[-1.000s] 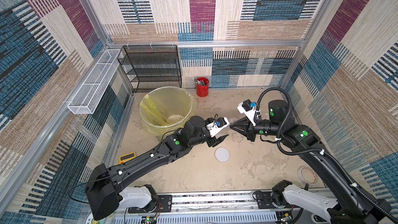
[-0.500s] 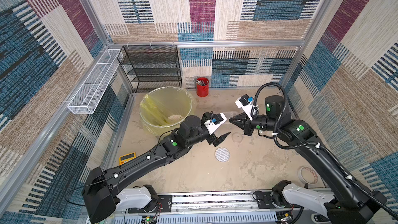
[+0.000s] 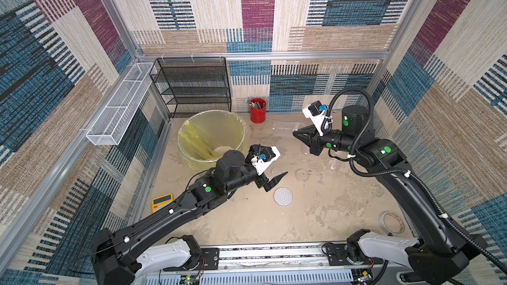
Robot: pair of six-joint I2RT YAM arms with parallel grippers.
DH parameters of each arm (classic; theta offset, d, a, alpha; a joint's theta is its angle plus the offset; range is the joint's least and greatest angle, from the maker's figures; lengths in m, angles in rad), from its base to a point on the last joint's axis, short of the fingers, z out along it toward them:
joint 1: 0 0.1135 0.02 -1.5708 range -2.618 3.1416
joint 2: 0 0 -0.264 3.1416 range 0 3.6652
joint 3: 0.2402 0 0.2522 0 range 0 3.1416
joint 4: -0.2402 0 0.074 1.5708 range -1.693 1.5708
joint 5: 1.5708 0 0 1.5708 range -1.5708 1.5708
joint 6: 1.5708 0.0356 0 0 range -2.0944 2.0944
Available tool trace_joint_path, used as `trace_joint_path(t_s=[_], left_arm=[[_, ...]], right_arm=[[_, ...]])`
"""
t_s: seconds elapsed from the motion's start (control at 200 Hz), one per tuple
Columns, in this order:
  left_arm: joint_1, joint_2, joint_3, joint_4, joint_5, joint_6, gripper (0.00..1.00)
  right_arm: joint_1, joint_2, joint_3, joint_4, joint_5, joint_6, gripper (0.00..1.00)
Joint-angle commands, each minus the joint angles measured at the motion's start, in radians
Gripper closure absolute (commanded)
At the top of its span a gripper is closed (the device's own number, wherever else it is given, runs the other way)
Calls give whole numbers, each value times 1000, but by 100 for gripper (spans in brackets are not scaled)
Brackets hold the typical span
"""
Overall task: Empty moldy rice from jars
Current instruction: Place the jar at the center of the board.
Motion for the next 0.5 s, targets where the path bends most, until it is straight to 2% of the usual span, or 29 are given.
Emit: trace_joint_path(t_s=[0.0,0.18,0.325,0.496], left_arm=[[1,-57,5,-59,-6,-52,1],[1,-187,-26,-118,-20,-117,1],[1,-254,-23,-196,-145,-181,1],[1,-321,-38,-246,-276,-229,1]], right_arm=[[-2,46,63,-46,45,24,100],[-2,142,169,-113,95,53,100],[-3,216,224,-115,155,104,100],[-4,330,309,-140,159,174,100]])
